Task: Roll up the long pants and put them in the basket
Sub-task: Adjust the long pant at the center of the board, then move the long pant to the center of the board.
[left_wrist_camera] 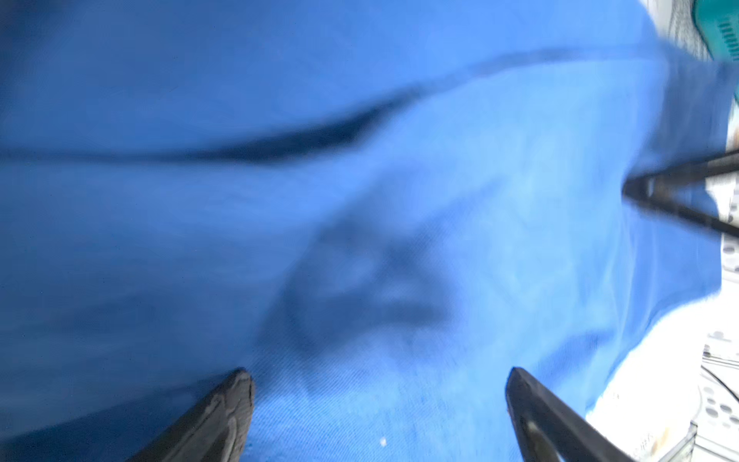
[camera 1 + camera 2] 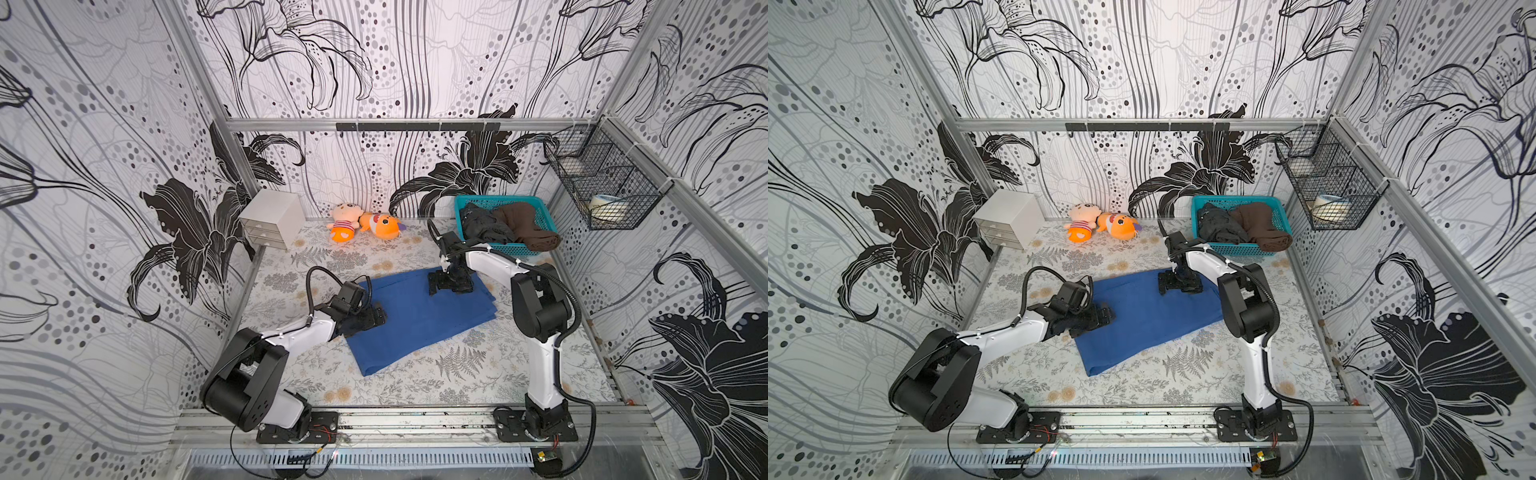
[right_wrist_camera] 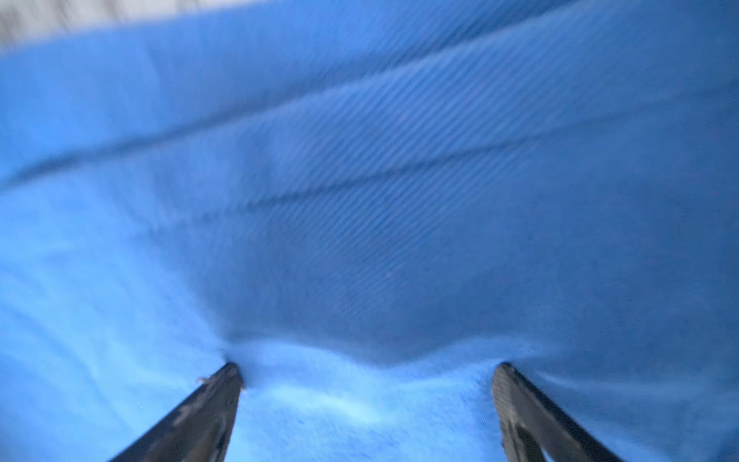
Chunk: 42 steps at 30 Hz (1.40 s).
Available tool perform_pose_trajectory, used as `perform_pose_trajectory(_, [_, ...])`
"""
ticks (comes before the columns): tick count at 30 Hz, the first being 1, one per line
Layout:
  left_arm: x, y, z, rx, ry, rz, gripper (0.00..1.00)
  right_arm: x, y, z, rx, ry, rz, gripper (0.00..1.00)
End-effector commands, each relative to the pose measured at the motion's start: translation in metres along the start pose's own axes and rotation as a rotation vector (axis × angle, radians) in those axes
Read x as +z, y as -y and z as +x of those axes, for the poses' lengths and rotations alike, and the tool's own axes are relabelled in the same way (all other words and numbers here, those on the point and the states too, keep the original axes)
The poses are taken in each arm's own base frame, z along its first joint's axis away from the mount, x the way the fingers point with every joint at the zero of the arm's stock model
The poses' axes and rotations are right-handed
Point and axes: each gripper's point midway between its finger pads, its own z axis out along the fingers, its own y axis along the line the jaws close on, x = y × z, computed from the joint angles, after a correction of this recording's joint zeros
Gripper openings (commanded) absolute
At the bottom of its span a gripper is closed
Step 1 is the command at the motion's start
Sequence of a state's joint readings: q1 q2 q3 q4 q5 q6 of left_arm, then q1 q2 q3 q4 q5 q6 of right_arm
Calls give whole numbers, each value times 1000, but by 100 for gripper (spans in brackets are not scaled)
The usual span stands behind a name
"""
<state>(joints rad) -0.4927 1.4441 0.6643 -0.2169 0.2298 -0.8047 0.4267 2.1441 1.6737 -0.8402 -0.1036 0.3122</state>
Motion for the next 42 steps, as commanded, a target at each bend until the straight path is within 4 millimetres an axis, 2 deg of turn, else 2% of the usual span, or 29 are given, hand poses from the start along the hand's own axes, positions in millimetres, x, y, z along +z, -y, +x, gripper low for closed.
perform_pose_trajectory(1, [9, -2, 44, -62, -100, -29, 99, 14, -10, -6, -34, -38, -26, 100])
perform_pose_trajectory(7, [15, 23, 80, -26, -135, 3, 99, 20, -24, -29, -50, -30, -65, 100])
perform_pose_trajectory(13, [43, 41, 117, -26, -199, 55, 99, 10, -52, -49, -85, -2, -179, 100])
perform_pose_trajectory(15, [49, 57, 126, -18, -217, 94, 99, 5, -60, -54, -86, 15, -213, 100])
perform_pose_trajectory(18, [54, 93, 137, 28, -246, 152, 99, 0, -68, -58, -90, 21, -245, 99])
perform_pose_trajectory(23, [46, 143, 141, 76, -269, 255, 99, -13, -61, -50, -103, 41, -218, 100])
perform_pose_trajectory(26, [27, 160, 132, 92, -247, 302, 99, -29, -53, -42, -113, 71, -191, 100])
perform_pose_trajectory(30, [-8, 168, 104, 160, -171, 272, 99, -46, -37, -29, -116, 112, -124, 100])
perform_pose_trajectory(33, [-32, 167, 76, 183, -105, 253, 99, -42, -23, -16, -112, 101, -78, 100])
perform_pose_trajectory(38, [-51, 142, 24, 150, -30, 231, 99, -24, -3, 0, -69, 48, -44, 99])
perform_pose_trajectory(42, [-69, 108, -18, 88, 58, 196, 99, -9, 13, 8, -49, 23, 27, 99])
